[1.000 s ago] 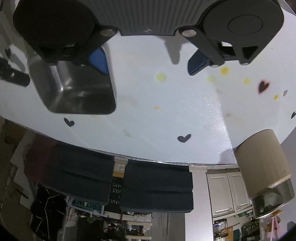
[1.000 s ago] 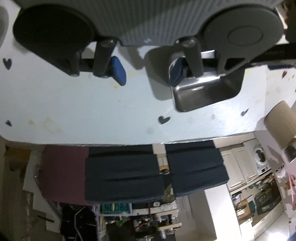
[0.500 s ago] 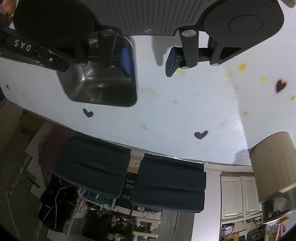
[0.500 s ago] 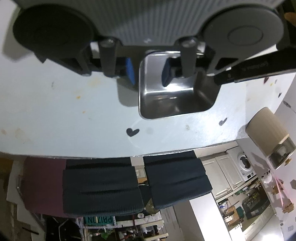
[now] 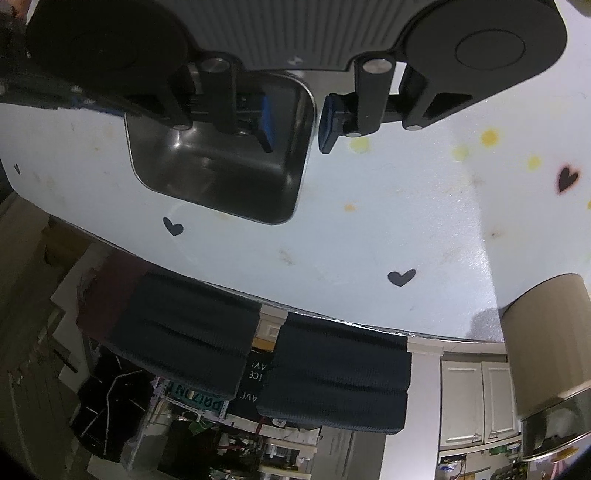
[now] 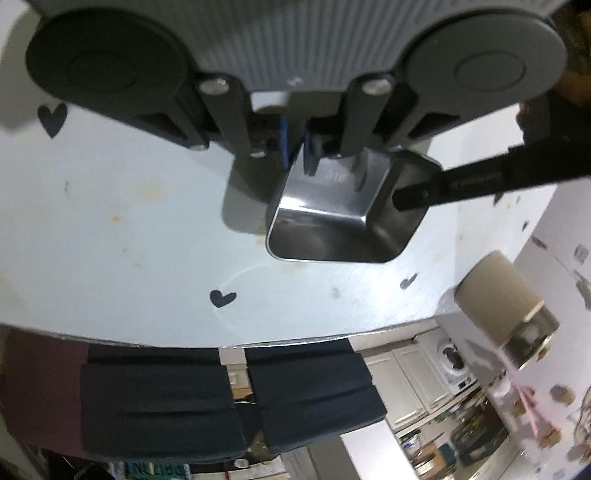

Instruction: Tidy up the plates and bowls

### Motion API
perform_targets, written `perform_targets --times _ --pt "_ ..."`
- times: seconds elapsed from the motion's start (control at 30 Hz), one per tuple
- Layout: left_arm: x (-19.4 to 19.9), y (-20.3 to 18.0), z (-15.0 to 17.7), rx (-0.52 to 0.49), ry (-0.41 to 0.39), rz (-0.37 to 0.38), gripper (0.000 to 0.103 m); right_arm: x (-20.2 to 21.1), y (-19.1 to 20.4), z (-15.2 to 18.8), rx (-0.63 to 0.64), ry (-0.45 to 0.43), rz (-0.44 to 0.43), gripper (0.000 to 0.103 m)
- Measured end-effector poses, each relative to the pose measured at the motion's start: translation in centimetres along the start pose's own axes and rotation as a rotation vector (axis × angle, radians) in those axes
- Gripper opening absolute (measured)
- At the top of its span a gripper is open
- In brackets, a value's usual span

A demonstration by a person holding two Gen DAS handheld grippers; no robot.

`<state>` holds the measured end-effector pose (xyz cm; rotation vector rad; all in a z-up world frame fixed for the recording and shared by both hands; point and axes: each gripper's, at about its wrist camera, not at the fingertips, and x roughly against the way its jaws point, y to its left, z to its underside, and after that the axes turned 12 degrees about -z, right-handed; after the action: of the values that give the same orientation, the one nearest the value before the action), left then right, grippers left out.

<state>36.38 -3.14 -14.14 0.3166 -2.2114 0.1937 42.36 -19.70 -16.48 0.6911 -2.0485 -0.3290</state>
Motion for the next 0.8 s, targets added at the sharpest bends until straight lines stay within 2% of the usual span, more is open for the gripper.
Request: perform_targets --times 0.07,0.2,0.33,0.47,0.57,0.8 --pt "0.0 0.1 -0.1 0.000 0.000 0.004 0.023 -0.2 0.1 -0.2 -0.014 -0.030 0.038 0.017" --pt "-0.1 0.2 -0.2 -0.001 -0.003 0.012 0.013 -0.3 0.2 -0.3 -0.032 -0.074 0.079 0.018" --pt "-0.2 0.5 -0.3 0.003 0.000 0.021 0.011 -0.6 0.3 -0.6 -0.043 -0.100 0.105 0.018" --pt "-0.3 0.5 -0.4 -0.023 0.001 0.012 0.004 -1.1 0.3 -0.5 -0.060 -0.081 0.106 0.008" --pt "0.0 0.7 -0.6 -0.012 0.010 0.025 0.004 -1.1 0.6 -0.4 -0.053 -0.076 0.122 0.007" --pt "3.5 1.0 -1.2 -0.009 -0.039 0.061 0.004 0.8 1.8 -0.5 -0.038 -0.113 0.121 0.007"
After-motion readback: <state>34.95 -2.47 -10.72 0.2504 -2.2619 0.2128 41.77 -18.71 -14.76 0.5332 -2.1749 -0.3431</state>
